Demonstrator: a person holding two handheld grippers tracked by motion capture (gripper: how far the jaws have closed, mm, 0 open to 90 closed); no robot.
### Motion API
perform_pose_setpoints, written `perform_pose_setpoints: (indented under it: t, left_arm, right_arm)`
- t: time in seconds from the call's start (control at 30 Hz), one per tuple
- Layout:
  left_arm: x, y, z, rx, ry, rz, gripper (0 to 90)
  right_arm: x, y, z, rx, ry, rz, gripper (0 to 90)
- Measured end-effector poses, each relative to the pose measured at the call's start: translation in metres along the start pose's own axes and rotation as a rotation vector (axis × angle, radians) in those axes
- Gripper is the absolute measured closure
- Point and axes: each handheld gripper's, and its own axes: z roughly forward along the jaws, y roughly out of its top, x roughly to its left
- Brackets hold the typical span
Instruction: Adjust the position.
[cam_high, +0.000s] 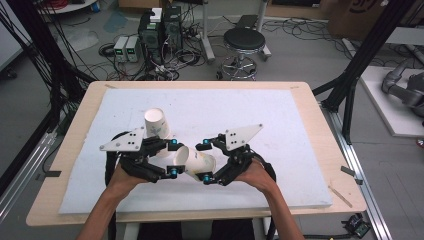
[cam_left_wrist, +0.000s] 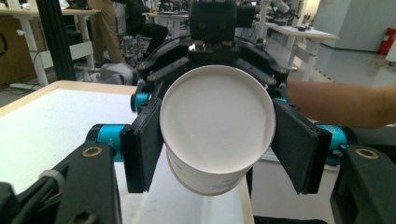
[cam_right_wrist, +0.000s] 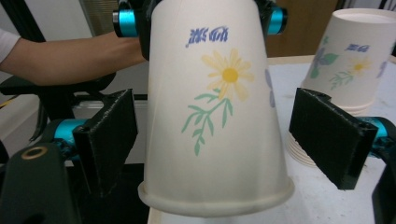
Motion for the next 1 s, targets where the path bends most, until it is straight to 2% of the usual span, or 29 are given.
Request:
perform_pose_setpoints:
  t: [0.23, 0.27, 0.37, 0.43, 0.57, 0.7, 0.8, 1.0]
  left_arm:
    - [-0.001, 0.000, 0.000, 0.009, -0.004, 0.002, 36.7]
    - [-0.001, 0.001, 0.001, 0.010, -0.003, 0.002, 36.7]
    - [-0.001, 0.001, 0.001, 0.009, -0.001, 0.002, 36.8]
    - [-0.001, 0.001, 0.001, 0.006, -0.003, 0.001, 36.8]
    - [0.000, 0.001, 0.002, 0.010, -0.005, 0.005, 36.8]
    - [0.000, 0.001, 0.001, 0.011, -0.004, 0.004, 36.8]
    - [0.001, 0.000, 0.000, 0.009, -0.004, 0.002, 36.9]
    - [0.003, -0.002, -0.002, 0.003, -0.008, 0.001, 37.0]
  right_arm:
    - [-0.002, -0.003, 0.007, 0.009, 0.029, 0.003, 15.6]
    - [-0.001, -0.004, 0.008, 0.012, 0.034, 0.016, 15.6]
    - [-0.002, -0.004, 0.010, 0.014, 0.031, 0.011, 15.6]
    - [-0.003, -0.005, 0.010, 0.019, 0.031, 0.022, 17.1]
    - [-0.003, -0.005, 0.010, 0.015, 0.040, 0.003, 22.8]
    - [-0.004, -0.005, 0.012, 0.018, 0.046, 0.008, 23.1]
    - [-0.005, -0.006, 0.012, 0.016, 0.058, 0.004, 28.2]
    - [-0.005, -0.006, 0.011, 0.009, 0.054, 0.003, 32.8]
